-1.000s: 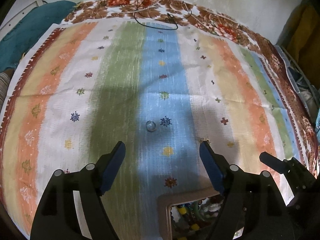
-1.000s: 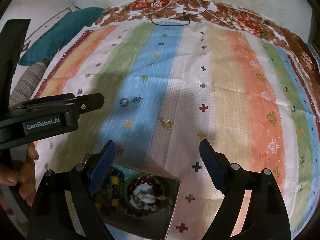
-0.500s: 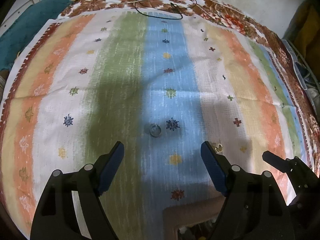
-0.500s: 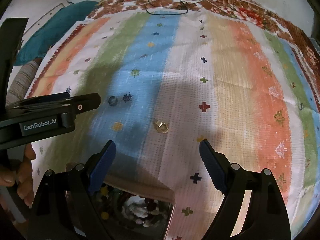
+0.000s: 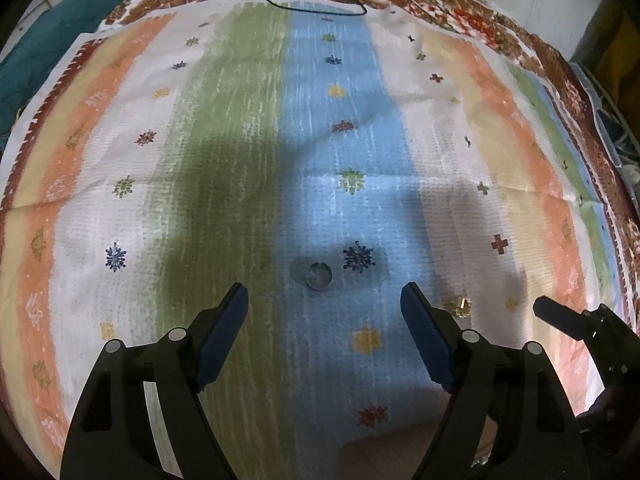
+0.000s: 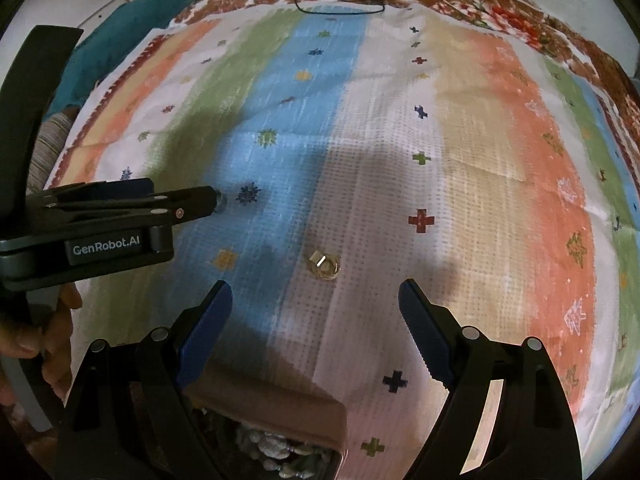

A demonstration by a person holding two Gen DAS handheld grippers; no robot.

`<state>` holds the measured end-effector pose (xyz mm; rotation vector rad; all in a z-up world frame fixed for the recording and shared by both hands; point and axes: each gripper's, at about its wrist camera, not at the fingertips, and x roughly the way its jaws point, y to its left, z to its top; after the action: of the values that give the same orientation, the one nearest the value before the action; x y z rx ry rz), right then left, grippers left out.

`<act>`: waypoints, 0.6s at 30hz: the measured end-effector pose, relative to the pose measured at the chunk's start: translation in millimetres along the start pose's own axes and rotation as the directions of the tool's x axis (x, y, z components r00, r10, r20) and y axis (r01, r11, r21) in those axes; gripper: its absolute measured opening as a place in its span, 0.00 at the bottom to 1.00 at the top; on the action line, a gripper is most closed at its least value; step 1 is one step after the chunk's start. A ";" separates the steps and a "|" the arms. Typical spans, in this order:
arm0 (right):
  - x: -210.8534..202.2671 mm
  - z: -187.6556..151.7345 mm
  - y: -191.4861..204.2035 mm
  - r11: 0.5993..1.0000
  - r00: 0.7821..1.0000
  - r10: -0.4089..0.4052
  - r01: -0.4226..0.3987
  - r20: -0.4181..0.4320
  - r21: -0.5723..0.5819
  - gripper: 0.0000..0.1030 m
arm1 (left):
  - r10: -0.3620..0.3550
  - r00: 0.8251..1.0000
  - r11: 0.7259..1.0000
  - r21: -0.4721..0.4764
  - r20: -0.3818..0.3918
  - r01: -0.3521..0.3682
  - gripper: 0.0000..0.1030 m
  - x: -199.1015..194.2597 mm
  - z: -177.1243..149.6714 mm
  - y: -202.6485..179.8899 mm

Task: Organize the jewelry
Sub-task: 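Move the right tool to the gold ring while the left tool approaches the small silver ring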

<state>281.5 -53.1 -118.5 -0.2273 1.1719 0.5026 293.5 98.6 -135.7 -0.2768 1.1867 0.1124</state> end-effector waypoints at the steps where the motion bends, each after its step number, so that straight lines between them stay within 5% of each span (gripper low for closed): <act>1: 1.7 1.4 -0.7 1.000 1.000 -0.005 0.005 0.001 0.003 0.83 | 0.001 1.000 1.000 0.003 -0.003 -0.001 0.74 1.7 0.6 0.2; 8: 14.2 8.5 -0.7 1.000 1.000 -0.004 0.004 -0.027 -0.008 0.82 | 0.004 1.000 1.000 0.021 -0.024 -0.003 0.71 15.2 7.1 -0.8; 11: 22.5 8.8 -0.2 1.000 0.998 0.002 -0.002 -0.057 -0.010 0.72 | 0.010 1.000 1.000 0.026 -0.030 -0.009 0.68 20.1 9.5 -0.7; 15: 30.1 9.0 -3.1 1.000 0.997 0.005 -0.004 -0.072 0.004 0.72 | 0.025 0.998 1.000 0.018 -0.053 -0.024 0.55 26.1 9.9 1.7; 18: 34.6 10.3 -6.9 1.000 0.996 0.021 -0.020 -0.084 0.018 0.67 | 0.019 0.998 0.999 0.028 -0.059 -0.017 0.55 28.5 9.2 0.6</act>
<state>303.5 -45.8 -147.0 -0.2240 1.2609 0.5050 312.2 100.0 -159.0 -0.2467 1.2487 0.1041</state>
